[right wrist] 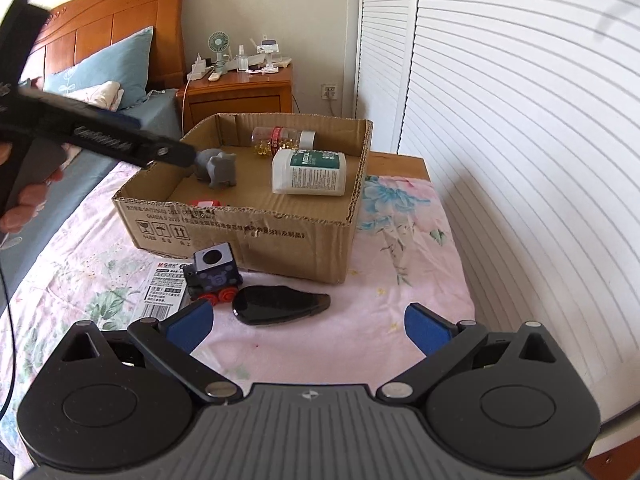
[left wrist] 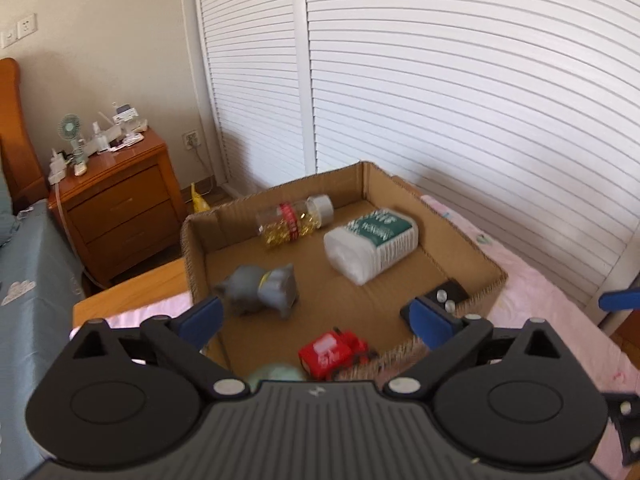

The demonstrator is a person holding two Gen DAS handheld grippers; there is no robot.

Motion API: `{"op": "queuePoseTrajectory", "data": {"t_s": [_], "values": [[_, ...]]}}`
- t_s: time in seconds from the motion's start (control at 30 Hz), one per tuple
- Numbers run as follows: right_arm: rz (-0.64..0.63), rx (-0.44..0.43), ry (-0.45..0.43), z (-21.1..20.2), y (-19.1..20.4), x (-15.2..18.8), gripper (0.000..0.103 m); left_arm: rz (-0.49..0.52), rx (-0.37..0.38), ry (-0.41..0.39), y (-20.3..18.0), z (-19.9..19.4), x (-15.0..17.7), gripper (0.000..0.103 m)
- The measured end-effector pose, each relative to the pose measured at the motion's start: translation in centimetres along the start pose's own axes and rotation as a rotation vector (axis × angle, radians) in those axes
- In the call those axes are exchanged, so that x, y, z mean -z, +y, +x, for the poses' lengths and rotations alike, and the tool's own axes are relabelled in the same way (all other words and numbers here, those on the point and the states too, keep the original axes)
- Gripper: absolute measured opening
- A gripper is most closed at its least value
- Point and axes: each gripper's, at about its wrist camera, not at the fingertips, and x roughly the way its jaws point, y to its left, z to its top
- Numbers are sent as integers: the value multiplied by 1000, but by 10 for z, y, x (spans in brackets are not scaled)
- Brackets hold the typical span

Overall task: Organize rigid objects
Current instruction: 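Lower the red car into the box and open the left tool while the right tool releases the timer there, then withdraw both tools toward the clear jar and the pen-refill pack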

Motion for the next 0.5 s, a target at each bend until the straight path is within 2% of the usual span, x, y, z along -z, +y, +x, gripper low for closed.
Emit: {"op": "queuePoseTrajectory", "data": {"t_s": [0.3,0.5], "values": [[32,-31,4,-3,5,23,103,-19,-27,12,-10,-40,45,101],[35,-37,11,-4,10,34,103,-56,-41,40,-16,-38,66,101]]}}
